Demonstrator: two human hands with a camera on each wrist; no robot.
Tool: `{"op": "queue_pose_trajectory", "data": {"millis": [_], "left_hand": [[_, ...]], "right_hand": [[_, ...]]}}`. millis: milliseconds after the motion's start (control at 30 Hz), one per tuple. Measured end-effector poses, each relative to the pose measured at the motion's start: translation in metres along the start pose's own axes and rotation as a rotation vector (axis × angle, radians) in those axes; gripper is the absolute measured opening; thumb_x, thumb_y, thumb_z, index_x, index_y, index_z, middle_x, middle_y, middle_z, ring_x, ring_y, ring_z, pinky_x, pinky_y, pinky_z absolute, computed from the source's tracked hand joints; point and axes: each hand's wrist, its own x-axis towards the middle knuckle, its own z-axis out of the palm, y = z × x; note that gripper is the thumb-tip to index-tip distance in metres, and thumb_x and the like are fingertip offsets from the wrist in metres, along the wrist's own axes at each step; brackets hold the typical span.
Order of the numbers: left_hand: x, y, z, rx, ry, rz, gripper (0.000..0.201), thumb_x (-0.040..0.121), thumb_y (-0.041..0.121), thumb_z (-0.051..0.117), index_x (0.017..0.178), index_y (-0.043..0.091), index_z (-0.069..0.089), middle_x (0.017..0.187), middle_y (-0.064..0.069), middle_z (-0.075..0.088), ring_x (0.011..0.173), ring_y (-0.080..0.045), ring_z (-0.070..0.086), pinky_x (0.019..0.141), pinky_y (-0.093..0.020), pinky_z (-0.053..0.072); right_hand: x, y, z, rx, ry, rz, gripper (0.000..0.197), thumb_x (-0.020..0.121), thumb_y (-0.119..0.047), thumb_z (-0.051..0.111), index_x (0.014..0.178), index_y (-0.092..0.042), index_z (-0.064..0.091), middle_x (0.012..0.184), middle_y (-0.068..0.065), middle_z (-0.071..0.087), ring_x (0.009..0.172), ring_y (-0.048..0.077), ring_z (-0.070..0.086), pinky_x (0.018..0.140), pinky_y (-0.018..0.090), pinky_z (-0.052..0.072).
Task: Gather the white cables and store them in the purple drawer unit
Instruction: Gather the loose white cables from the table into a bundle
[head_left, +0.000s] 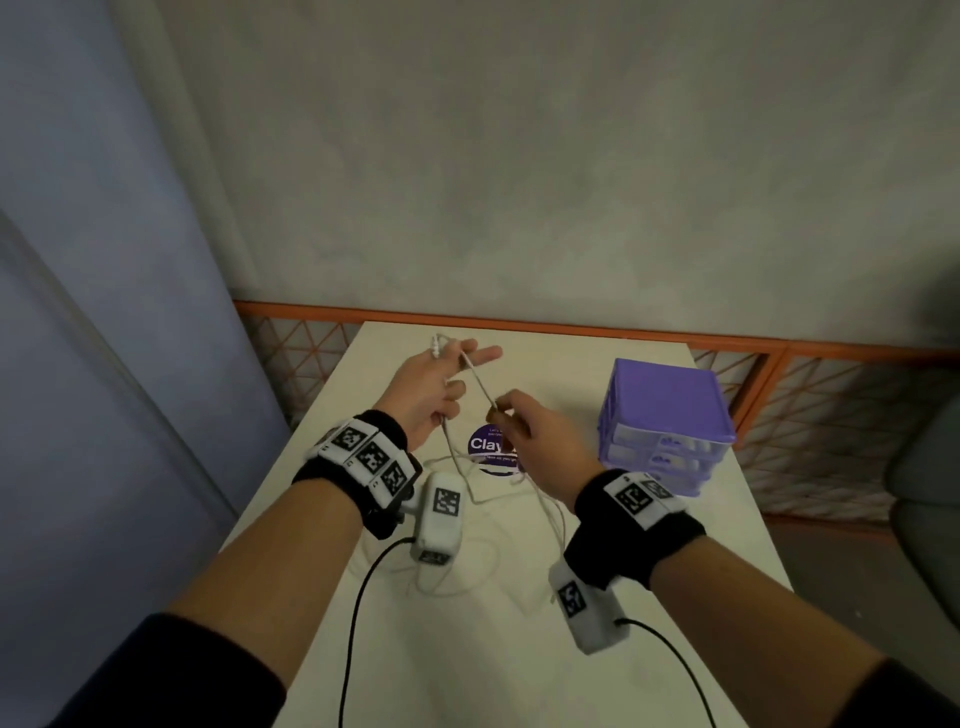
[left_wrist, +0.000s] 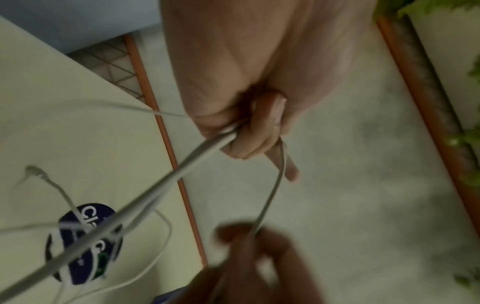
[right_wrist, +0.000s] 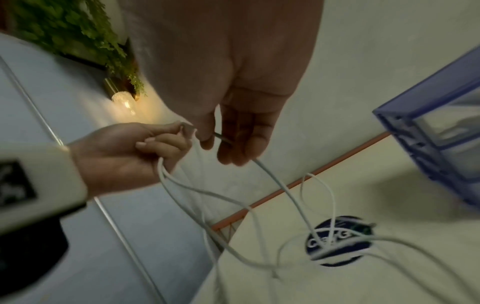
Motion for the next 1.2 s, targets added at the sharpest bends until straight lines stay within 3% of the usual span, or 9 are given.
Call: {"op": "queue_pose_trajectory", "data": {"millis": [67, 133, 400, 500, 567, 667, 800, 967, 1200], "left_hand": [[0.001, 0.009, -0.005, -0.143, 0.082, 0.029, 0.025, 0.101, 0.031, 0.035, 0.102, 0.015, 0.054, 0.107, -0.002, 0.071, 0.039, -0.004, 0.027, 0.034, -0.012, 0.022], [0.003, 0.013, -0.008, -0.236, 0.128, 0.037, 0.025, 0.1, 0.031, 0.036, 0.099, 0.016, 0.055, 0.098, -0.001, 0.068, 0.037, -0.002, 0.03, 0.033, -0.011, 0.024], [0.002, 0.007, -0.01, -0.287, 0.282, 0.015, 0.015, 0.098, 0.026, 0.042, 0.109, 0.017, 0.049, 0.088, -0.001, 0.065, 0.034, -0.003, 0.03, 0.031, -0.013, 0.024], [-0.007, 0.003, -0.001, -0.195, 0.202, -0.004, 0.023, 0.1, 0.026, 0.039, 0.118, 0.017, 0.051, 0.083, -0.001, 0.067, 0.037, -0.003, 0.029, 0.032, -0.013, 0.024], [-0.015, -0.003, 0.01, -0.121, 0.094, -0.017, 0.027, 0.101, 0.027, 0.038, 0.119, 0.016, 0.053, 0.087, 0.0, 0.073, 0.043, -0.004, 0.028, 0.034, -0.013, 0.024], [-0.021, -0.011, 0.023, 0.035, -0.027, 0.015, 0.031, 0.1, 0.033, 0.036, 0.123, 0.018, 0.053, 0.106, -0.001, 0.074, 0.047, -0.007, 0.024, 0.037, -0.014, 0.024], [-0.024, -0.011, 0.024, 0.095, -0.034, 0.051, 0.035, 0.1, 0.038, 0.034, 0.128, 0.022, 0.048, 0.116, 0.002, 0.071, 0.049, -0.008, 0.023, 0.039, -0.015, 0.023], [-0.017, -0.001, 0.002, -0.252, 0.126, 0.077, 0.034, 0.1, 0.038, 0.035, 0.123, 0.015, 0.044, 0.118, -0.003, 0.069, 0.042, -0.006, 0.023, 0.036, -0.013, 0.023], [-0.019, 0.003, -0.006, -0.252, 0.139, 0.083, 0.033, 0.099, 0.036, 0.039, 0.118, 0.016, 0.058, 0.069, 0.006, 0.064, 0.04, -0.002, 0.03, 0.037, -0.012, 0.029]], "right_hand": [[-0.013, 0.019, -0.004, -0.177, -0.028, -0.034, 0.016, 0.096, -0.025, 0.047, 0.099, -0.015, 0.059, 0.088, 0.011, 0.066, 0.075, 0.025, 0.059, 0.068, 0.039, 0.05], [-0.028, 0.045, -0.011, -0.337, -0.032, -0.046, 0.019, 0.097, -0.028, 0.046, 0.102, -0.015, 0.059, 0.096, 0.012, 0.065, 0.083, 0.031, 0.058, 0.071, 0.039, 0.047], [-0.064, 0.102, -0.031, -0.607, -0.247, 0.243, 0.028, 0.096, -0.033, 0.043, 0.114, -0.022, 0.062, 0.112, 0.012, 0.06, 0.108, 0.032, 0.056, 0.086, 0.038, 0.047], [-0.054, 0.085, -0.031, -0.701, -0.236, 0.13, 0.036, 0.089, -0.027, 0.049, 0.124, -0.029, 0.059, 0.125, 0.004, 0.056, 0.122, 0.028, 0.043, 0.1, 0.038, 0.039], [-0.04, 0.054, -0.027, -0.388, -0.137, 0.05, 0.042, 0.087, -0.02, 0.051, 0.129, -0.026, 0.053, 0.123, 0.0, 0.059, 0.116, 0.021, 0.047, 0.099, 0.033, 0.037], [-0.022, 0.007, -0.017, 0.129, -0.049, 0.031, 0.024, 0.092, -0.025, 0.05, 0.116, -0.025, 0.055, 0.099, 0.002, 0.07, 0.091, 0.015, 0.064, 0.082, 0.03, 0.048], [-0.019, -0.008, -0.008, 0.124, 0.046, -0.068, 0.017, 0.098, -0.028, 0.044, 0.094, -0.015, 0.053, 0.073, 0.001, 0.064, 0.059, 0.017, 0.058, 0.06, 0.039, 0.051], [-0.035, 0.025, -0.008, -0.079, 0.045, -0.133, 0.012, 0.097, -0.025, 0.046, 0.089, -0.017, 0.051, 0.061, -0.012, 0.048, 0.056, 0.006, 0.046, 0.058, 0.029, 0.04], [-0.05, 0.039, 0.003, -0.161, 0.024, -0.092, 0.017, 0.096, -0.032, 0.047, 0.093, -0.018, 0.056, 0.068, -0.014, 0.049, 0.063, 0.002, 0.047, 0.06, 0.024, 0.037]]}}
